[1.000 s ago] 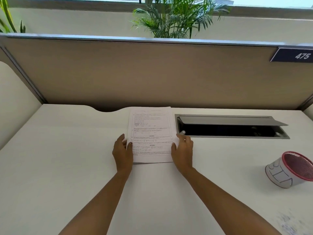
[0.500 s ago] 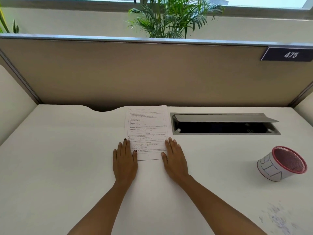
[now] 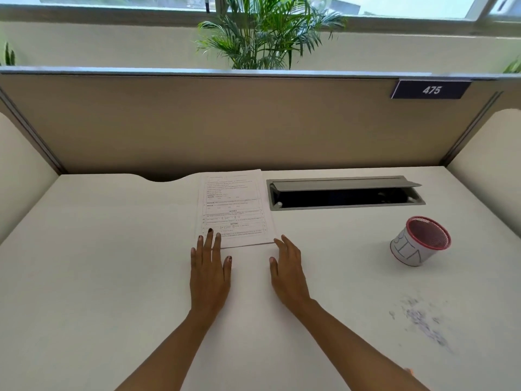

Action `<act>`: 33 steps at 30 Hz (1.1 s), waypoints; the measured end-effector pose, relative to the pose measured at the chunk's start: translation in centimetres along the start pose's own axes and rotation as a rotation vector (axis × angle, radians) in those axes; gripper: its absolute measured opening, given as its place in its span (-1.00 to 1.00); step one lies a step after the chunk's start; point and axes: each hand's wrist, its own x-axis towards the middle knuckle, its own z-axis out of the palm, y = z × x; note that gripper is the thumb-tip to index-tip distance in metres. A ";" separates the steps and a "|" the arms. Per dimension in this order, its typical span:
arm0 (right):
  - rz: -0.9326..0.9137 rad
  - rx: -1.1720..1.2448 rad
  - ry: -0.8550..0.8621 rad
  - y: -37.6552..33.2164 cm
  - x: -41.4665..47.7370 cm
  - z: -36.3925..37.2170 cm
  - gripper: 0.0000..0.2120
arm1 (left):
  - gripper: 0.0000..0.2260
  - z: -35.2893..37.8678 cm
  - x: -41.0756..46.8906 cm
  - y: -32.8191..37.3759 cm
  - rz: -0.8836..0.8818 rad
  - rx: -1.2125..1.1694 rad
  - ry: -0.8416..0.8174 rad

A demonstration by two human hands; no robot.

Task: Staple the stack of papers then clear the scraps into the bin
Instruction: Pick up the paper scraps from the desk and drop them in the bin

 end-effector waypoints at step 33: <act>0.266 -0.201 0.036 13.3 -17.4 -17.6 -0.51 | -0.43 0.4 -20.4 11.2 0.135 0.031 -0.267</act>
